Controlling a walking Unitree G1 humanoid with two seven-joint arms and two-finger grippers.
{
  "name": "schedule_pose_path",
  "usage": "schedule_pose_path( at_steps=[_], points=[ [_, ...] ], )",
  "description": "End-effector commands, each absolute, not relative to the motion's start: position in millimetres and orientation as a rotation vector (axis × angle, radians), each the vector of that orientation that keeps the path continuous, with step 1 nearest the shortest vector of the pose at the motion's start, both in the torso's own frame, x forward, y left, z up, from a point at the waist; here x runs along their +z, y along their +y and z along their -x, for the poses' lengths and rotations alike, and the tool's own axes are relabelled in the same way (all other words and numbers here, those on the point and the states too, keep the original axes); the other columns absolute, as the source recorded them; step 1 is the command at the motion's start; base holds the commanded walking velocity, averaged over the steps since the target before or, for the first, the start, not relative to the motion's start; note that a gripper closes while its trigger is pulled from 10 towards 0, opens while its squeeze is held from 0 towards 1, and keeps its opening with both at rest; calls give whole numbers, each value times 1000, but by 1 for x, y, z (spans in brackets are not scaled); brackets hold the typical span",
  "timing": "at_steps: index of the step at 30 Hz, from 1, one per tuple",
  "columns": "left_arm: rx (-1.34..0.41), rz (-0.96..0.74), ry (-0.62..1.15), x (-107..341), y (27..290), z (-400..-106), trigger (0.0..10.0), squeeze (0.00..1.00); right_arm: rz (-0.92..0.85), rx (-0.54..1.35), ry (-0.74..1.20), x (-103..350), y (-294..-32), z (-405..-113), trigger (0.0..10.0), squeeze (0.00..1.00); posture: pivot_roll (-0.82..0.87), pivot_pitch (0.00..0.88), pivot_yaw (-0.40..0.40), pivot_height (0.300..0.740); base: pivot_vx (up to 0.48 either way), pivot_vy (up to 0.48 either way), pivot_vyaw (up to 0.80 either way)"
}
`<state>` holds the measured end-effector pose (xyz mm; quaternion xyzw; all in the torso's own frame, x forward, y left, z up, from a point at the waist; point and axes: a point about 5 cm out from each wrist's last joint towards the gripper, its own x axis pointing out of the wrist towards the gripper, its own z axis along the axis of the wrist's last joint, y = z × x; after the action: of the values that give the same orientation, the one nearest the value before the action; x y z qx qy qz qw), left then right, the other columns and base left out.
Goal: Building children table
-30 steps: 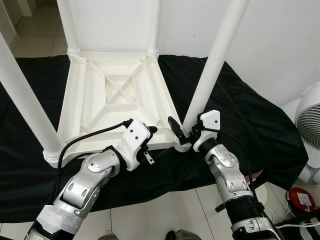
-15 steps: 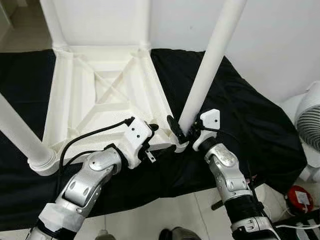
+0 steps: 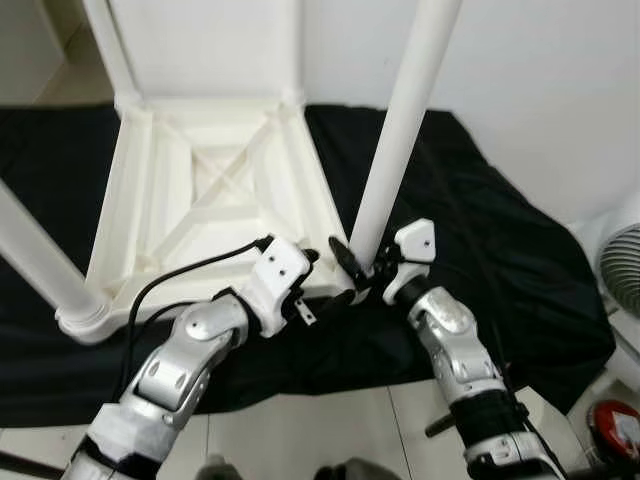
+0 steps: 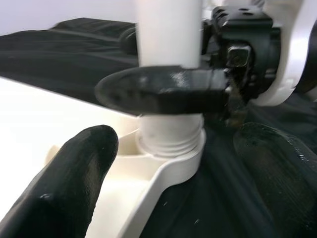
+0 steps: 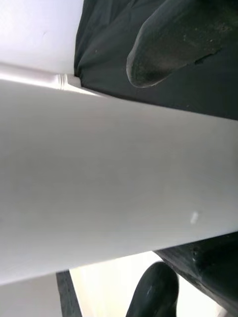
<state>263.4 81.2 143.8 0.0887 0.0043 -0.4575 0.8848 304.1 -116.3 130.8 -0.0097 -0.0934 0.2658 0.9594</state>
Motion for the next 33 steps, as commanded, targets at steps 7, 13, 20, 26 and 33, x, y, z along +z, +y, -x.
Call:
schedule_pose_path(
  at_steps=[7, 13, 20, 26, 33],
  points=[
    [-940, -189, 17, 143, 81, -267, 10000, 0, 2, 547, -198, 132, -116, -306, 10000, 0, 92, 0, -66, 740, 0, 0, 0],
    [-942, -188, 24, 142, 81, -267, 10000, 0, 5, 576, -196, 132, -113, -304, 10000, 0, 92, 0, -64, 740, 0, 0, 0],
    [-1048, -186, 53, 141, 81, -253, 10000, 0, 62, 713, -169, 132, -112, -302, 10000, 0, 93, 0, -66, 740, 0, 0, 0],
    [-1080, -198, 84, 140, 90, -248, 10000, 0, 118, 761, -122, 129, -130, -305, 10000, 0, 98, 0, -69, 740, 0, 0, 0],
    [-1072, -204, 94, 139, 95, -248, 10000, 0, 139, 743, -93, 126, -143, -310, 10000, 0, 99, 0, -69, 740, 0, 0, 0]
  ],
)
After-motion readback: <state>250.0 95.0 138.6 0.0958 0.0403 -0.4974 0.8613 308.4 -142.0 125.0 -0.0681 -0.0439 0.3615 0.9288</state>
